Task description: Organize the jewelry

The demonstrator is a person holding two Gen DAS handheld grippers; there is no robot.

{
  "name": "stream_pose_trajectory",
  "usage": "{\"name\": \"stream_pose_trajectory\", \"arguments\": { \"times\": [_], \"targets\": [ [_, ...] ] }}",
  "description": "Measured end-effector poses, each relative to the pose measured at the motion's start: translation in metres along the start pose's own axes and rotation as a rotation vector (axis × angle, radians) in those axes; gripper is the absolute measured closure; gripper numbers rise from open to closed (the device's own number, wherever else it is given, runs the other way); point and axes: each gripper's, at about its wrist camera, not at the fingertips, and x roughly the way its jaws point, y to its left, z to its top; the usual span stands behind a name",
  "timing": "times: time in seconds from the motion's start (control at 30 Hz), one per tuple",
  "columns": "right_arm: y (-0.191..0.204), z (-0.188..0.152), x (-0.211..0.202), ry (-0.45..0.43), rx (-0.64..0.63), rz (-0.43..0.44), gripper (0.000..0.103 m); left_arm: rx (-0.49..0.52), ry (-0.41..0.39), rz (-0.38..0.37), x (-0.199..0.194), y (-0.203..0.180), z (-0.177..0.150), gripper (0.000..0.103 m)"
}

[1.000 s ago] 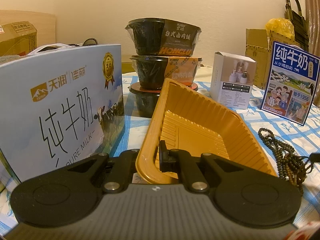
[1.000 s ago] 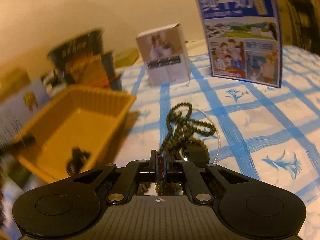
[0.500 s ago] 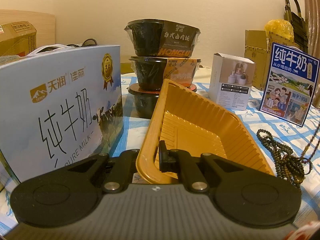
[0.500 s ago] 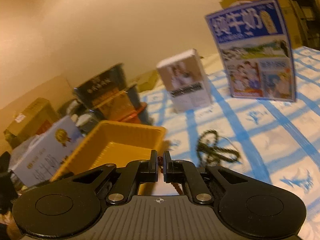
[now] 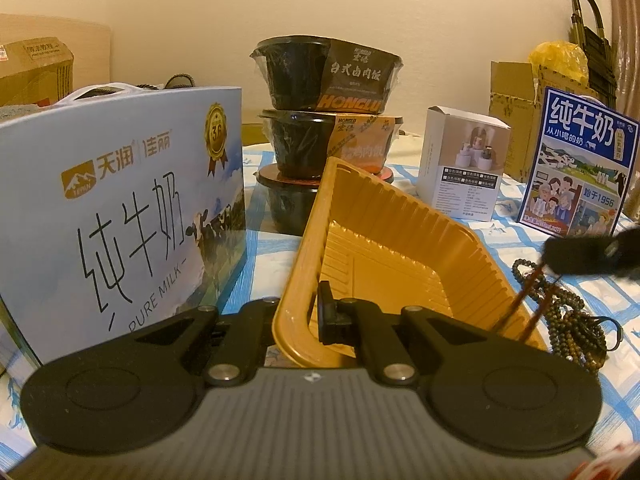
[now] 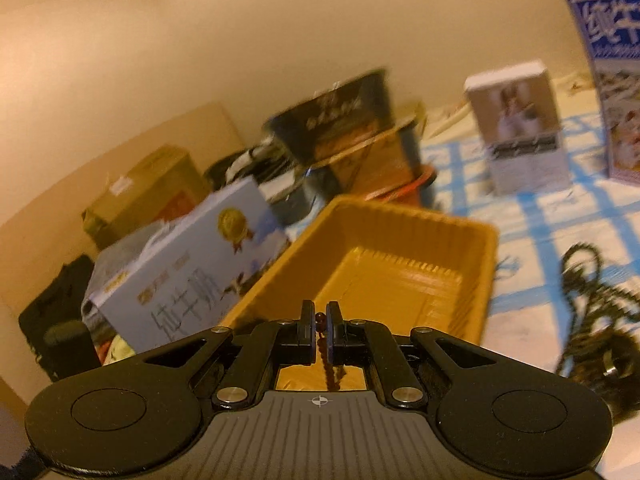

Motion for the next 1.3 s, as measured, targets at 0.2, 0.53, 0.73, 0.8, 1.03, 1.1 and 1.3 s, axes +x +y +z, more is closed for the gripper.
{"name": "stream_pose_trajectory", "arguments": {
  "times": [0.2, 0.53, 0.73, 0.8, 1.03, 1.1, 1.3],
  "targets": [
    [0.004, -0.018, 0.025, 0.071, -0.040, -0.023, 0.098, -0.007, 0.003, 0.000, 0.001, 0.001, -0.001, 0.097],
    [-0.001, -0.034, -0.015, -0.031, -0.070, -0.096, 0.058, -0.007, 0.004, 0.002, 0.002, 0.002, -0.001, 0.097],
    [-0.041, -0.056, -0.055, -0.070, -0.058, -0.350, 0.058, -0.007, 0.003, 0.004, 0.001, 0.001, -0.003, 0.097],
    [-0.059, -0.061, -0.063, -0.058, -0.022, -0.418, 0.058, -0.008, 0.003, 0.005, 0.001, 0.001, -0.003, 0.097],
    [-0.087, -0.065, -0.072, -0.030, 0.009, -0.461, 0.066, 0.002, 0.002, 0.009, 0.000, 0.000, -0.003, 0.097],
    [-0.084, -0.064, -0.066, -0.007, -0.031, -0.455, 0.073, 0.004, 0.003, 0.009, 0.000, -0.001, -0.003, 0.097],
    [-0.074, -0.069, -0.052, 0.032, -0.116, -0.442, 0.077, 0.007, 0.003, 0.008, -0.001, -0.001, -0.002, 0.097]
  ]
}}
